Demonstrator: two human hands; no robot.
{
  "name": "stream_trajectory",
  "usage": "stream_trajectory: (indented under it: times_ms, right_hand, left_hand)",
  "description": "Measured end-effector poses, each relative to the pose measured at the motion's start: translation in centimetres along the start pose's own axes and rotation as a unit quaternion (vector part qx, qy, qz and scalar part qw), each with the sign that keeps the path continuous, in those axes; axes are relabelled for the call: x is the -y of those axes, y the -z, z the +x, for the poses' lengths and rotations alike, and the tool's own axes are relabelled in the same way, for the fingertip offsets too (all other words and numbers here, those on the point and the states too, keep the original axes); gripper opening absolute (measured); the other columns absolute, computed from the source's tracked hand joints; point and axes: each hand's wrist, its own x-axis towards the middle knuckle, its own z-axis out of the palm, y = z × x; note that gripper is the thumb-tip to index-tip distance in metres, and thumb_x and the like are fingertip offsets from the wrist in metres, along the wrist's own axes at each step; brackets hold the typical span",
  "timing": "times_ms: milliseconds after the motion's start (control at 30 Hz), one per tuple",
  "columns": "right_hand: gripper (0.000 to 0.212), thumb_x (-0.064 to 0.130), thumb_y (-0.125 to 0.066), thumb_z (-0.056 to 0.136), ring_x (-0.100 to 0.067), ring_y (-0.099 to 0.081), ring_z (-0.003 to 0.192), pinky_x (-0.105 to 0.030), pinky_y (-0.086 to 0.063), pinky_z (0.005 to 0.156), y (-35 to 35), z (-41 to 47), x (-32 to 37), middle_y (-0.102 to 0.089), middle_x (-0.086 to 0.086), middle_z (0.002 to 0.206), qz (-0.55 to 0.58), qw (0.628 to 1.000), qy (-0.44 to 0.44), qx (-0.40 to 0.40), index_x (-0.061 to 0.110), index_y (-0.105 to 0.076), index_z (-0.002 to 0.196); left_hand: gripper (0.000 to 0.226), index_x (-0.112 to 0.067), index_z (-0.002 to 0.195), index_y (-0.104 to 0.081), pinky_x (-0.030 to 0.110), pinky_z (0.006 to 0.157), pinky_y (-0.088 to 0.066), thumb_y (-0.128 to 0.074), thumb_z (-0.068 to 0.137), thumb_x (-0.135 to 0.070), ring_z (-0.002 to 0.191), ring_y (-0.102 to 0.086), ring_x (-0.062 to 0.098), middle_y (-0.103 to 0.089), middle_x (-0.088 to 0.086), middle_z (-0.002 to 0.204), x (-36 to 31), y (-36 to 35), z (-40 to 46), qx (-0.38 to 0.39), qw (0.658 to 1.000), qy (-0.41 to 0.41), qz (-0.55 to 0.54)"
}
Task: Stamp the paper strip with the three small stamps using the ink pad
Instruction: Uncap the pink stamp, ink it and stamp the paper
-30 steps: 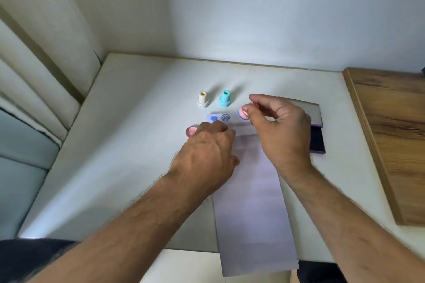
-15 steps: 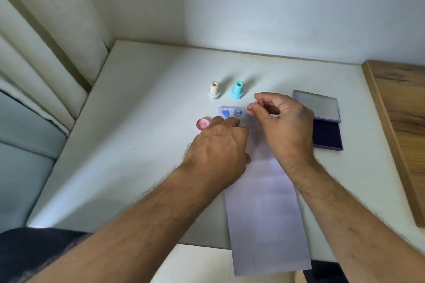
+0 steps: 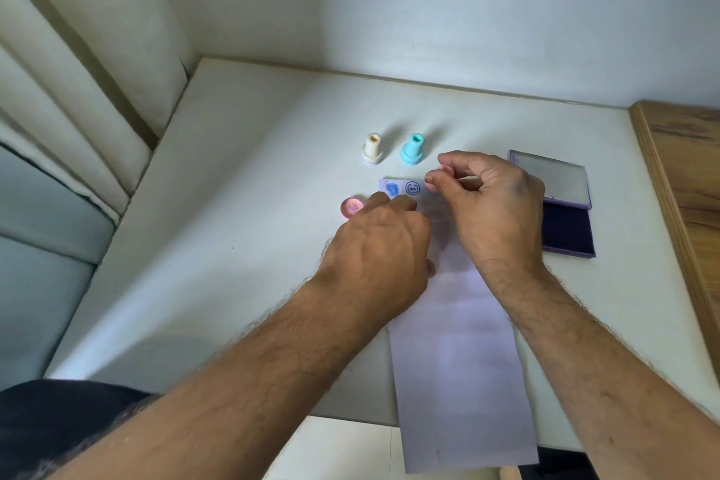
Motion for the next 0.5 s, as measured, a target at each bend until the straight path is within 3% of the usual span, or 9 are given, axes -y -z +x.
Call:
stream_trajectory:
  times_ms: [500]
  right_hand:
    - [0.025,0.018,-0.080,0.078,-0.015,-0.071,0.083,-0.026,-0.056,0.082,-0.22,0.17,-0.10,-0.077,-0.004,0.091,-0.043,0.999,0.000,0.027,0.011,-0.077,0.102]
  left_hand:
    - [0.034,-0.019,0.111,-0.063,0.031,0.085,-0.040,-0.058,0.089,-0.044,0.103,-0.051,0.021,-0.059,-0.001,0.110,-0.04,-0.02,0.03,0.012,1.000,-0.005,0.011]
